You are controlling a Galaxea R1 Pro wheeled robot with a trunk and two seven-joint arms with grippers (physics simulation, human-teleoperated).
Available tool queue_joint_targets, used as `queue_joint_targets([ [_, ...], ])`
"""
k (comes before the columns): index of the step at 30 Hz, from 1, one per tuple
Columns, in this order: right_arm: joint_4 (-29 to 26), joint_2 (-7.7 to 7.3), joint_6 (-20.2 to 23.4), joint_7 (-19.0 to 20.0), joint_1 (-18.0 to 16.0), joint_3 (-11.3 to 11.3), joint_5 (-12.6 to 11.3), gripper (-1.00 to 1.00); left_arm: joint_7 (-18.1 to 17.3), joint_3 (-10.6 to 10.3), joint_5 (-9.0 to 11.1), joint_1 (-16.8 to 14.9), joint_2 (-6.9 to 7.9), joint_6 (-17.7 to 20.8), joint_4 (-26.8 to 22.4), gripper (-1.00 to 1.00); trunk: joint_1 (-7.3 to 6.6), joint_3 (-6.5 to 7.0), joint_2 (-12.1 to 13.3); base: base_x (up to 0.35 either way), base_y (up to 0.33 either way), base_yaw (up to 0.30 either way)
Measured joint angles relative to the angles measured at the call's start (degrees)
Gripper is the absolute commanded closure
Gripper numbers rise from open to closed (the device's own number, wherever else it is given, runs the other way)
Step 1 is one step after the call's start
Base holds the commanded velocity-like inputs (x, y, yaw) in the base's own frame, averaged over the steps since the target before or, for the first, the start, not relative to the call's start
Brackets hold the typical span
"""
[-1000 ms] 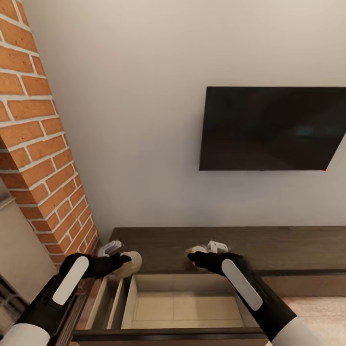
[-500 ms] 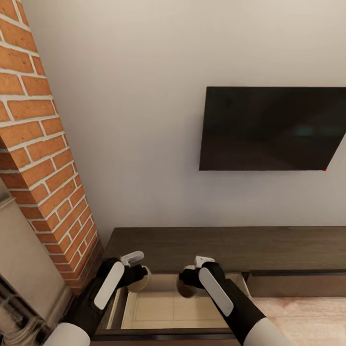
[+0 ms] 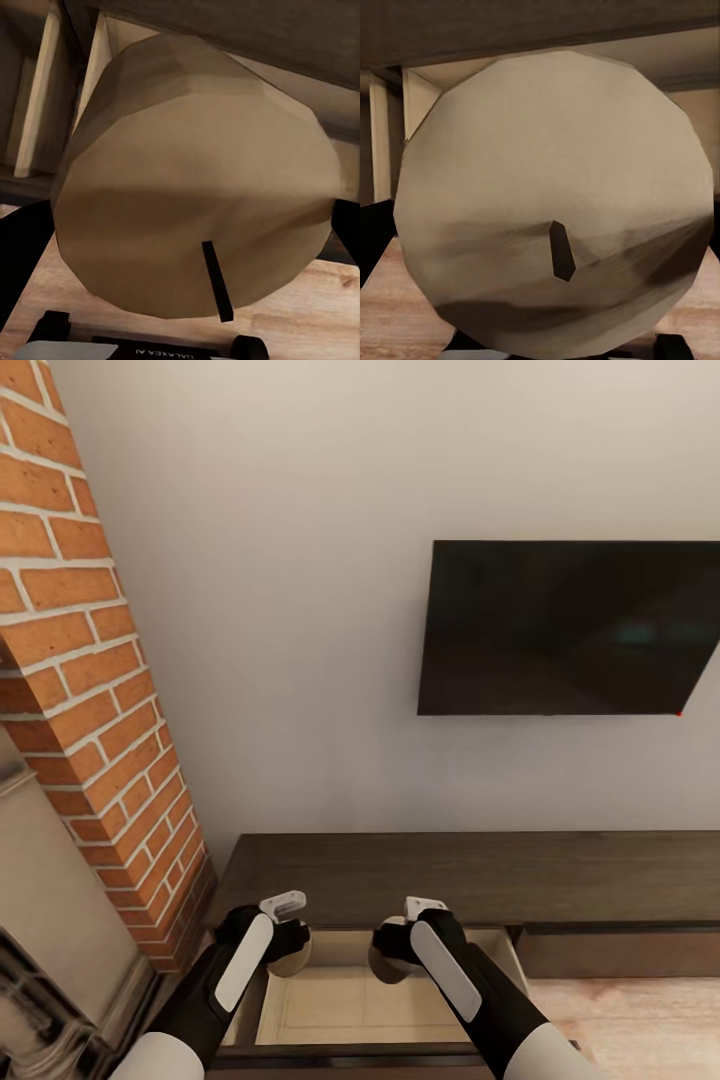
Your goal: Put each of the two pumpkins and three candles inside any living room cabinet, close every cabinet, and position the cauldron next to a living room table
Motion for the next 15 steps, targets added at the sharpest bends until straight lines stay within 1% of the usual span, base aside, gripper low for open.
queue_joint_targets([
  [6,-0.07,0.01,-0.11,0.14,0.0,-0.09,0.05,1.0,-0.57,-0.09,0.18,0.03,0.03,-0.05,-0.06,1.0,0.0,0.0,0.0,0.0,0.036,0.0],
  [8,-0.08,0.0,-0.11,0.22,0.0,-0.09,0.08,1.0,-0.64,-0.09,0.22,0.02,0.02,-0.06,-0.06,1.0,0.0,0.02,0.0,0.0,0.103,-0.045],
  [12,-0.15,-0.01,-0.13,0.28,0.01,-0.12,0.06,1.0,-0.75,-0.09,0.19,0.03,0.04,-0.06,-0.05,1.0,0.0,0.22,0.0,0.009,0.217,-0.163],
  [15,-0.12,0.0,-0.13,0.29,0.01,-0.17,0.06,1.0,-0.77,-0.1,0.12,0.01,0.04,-0.06,-0.11,1.0,0.0,0.41,0.0,0.009,0.092,-0.199],
])
